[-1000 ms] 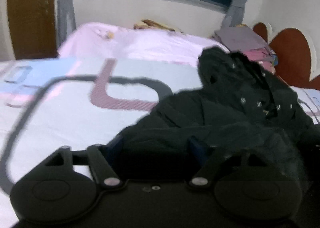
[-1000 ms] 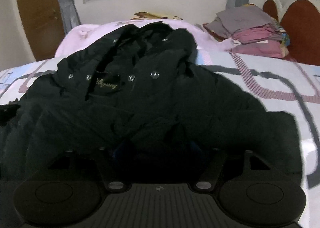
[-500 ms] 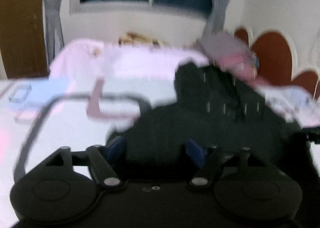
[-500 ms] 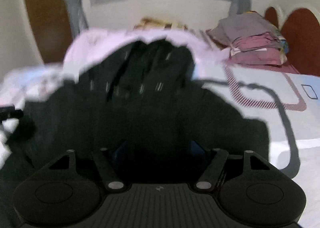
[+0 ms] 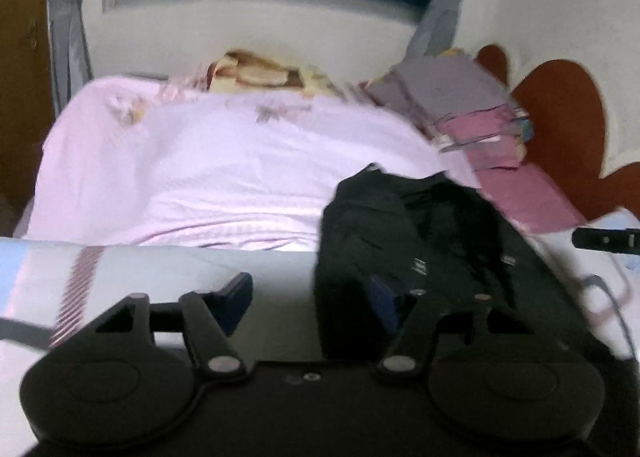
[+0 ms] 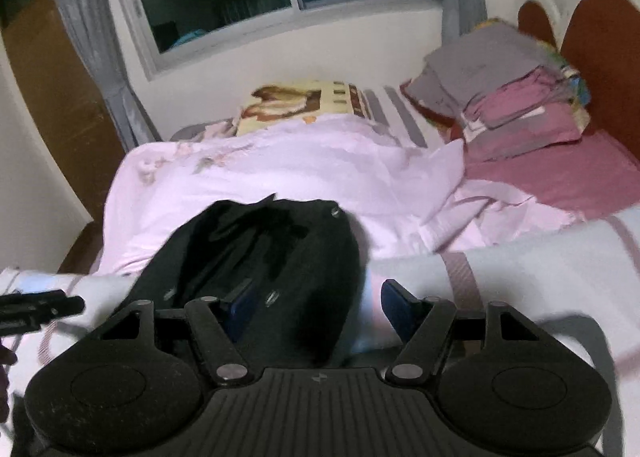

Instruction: Fold large clothes

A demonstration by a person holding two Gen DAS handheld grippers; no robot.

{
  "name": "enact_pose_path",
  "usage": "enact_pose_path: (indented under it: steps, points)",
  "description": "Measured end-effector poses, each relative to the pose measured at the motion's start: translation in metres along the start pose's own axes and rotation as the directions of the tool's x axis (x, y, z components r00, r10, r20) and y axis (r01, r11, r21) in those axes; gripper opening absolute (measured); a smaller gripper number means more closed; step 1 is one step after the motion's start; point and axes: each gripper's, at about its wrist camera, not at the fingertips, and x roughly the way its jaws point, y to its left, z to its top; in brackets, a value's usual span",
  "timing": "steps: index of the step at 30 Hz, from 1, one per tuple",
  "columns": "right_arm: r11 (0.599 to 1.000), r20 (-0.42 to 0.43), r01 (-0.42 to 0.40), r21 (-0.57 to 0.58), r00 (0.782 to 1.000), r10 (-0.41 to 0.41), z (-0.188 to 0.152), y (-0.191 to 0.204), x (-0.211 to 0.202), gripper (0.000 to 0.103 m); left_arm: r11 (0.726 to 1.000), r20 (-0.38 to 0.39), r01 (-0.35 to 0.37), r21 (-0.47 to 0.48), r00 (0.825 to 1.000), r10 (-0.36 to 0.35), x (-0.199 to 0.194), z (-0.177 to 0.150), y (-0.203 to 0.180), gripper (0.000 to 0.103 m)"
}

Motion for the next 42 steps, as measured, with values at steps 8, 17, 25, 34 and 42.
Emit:
enact_pose_path:
  steps: [8,17,25,34,42]
  points:
    - [0.968,-0.071,0.017,-0.249,0.997,-0.036,-0.020,0.008,0.086,0.069,0.999,-0.091,-0.034,0.009,0.995,0.034,0.075,0.019,0.001,0.061]
    - [0.999,-0.063,0.002,0.033,0.998,0.000,-0.029,-0.036,0.078,0.079,0.996,-0.131,0.034,0.078,0.991,-0.024,0.085,0.012,-0.013,0.005]
    - [0.989,-0.004,-0.145,0.027,0.989,0.145,-0.020,-0.033,0.033,0.010,0.996,0.004,0.056,0.067,0.998,-0.056,0.046,0.004,-0.018,0.000]
    - [0.973,0.212,-0.126,-0.194,0.963,0.167,-0.067,0.016,-0.137,0.009,0.980,0.369,0.175,0.093,0.908,-0.197,-0.128,-0.052,-0.034,0.000]
    - [0.974,0.175,-0.064,-0.219,0.979,0.104,-0.197,0.046,-0.236,0.038,0.976,0.291,0.195,0.095,0.932,-0.214,-0.223,-0.173,-0.031,0.007]
